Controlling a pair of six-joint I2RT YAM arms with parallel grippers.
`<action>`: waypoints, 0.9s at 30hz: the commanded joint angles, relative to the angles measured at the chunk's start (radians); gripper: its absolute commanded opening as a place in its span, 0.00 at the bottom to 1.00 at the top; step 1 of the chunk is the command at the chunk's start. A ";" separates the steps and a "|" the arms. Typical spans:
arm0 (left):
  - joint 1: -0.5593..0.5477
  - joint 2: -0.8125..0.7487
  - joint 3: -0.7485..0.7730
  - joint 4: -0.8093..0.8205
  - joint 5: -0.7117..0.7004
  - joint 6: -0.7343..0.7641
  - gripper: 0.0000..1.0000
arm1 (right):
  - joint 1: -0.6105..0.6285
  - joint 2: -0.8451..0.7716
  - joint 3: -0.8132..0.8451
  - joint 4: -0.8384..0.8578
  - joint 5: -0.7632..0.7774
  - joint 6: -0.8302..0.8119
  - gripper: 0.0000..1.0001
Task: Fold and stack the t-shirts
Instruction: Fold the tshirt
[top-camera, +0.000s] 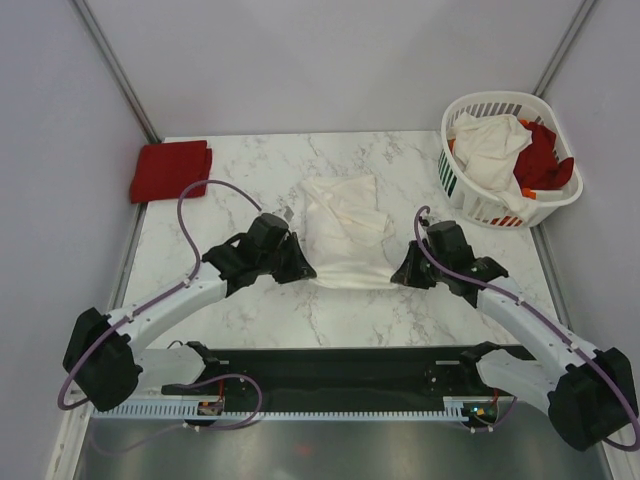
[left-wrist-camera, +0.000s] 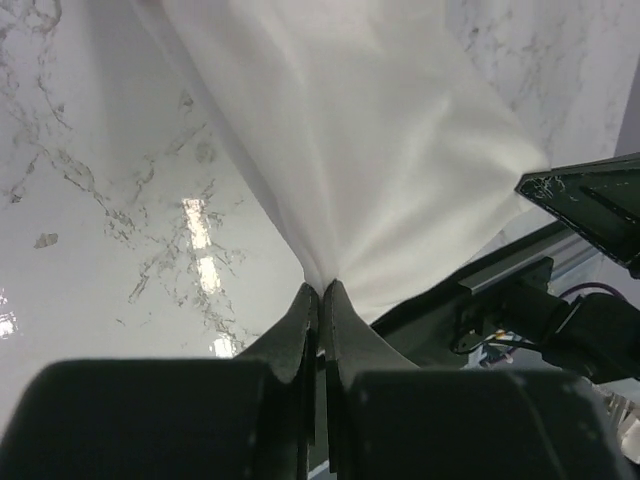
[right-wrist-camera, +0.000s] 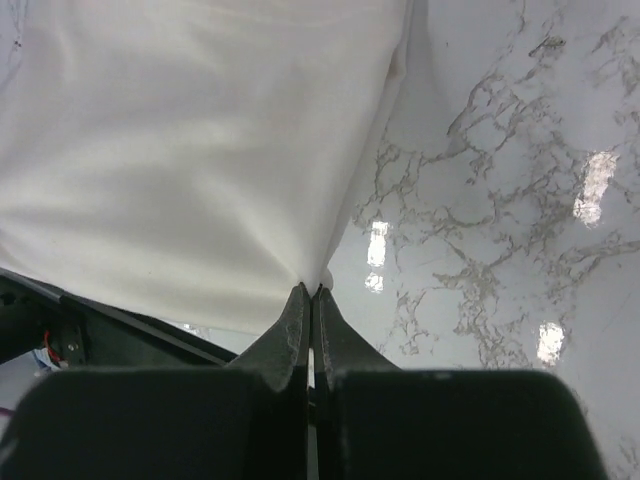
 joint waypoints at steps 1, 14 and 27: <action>0.001 -0.043 0.091 -0.113 -0.030 -0.020 0.02 | -0.001 -0.028 0.128 -0.100 0.043 0.008 0.00; 0.121 0.177 0.404 -0.165 0.000 0.090 0.02 | -0.010 0.289 0.479 -0.080 0.186 -0.108 0.00; 0.296 0.553 0.786 -0.245 0.093 0.220 0.05 | -0.067 0.629 0.815 -0.035 0.190 -0.079 0.00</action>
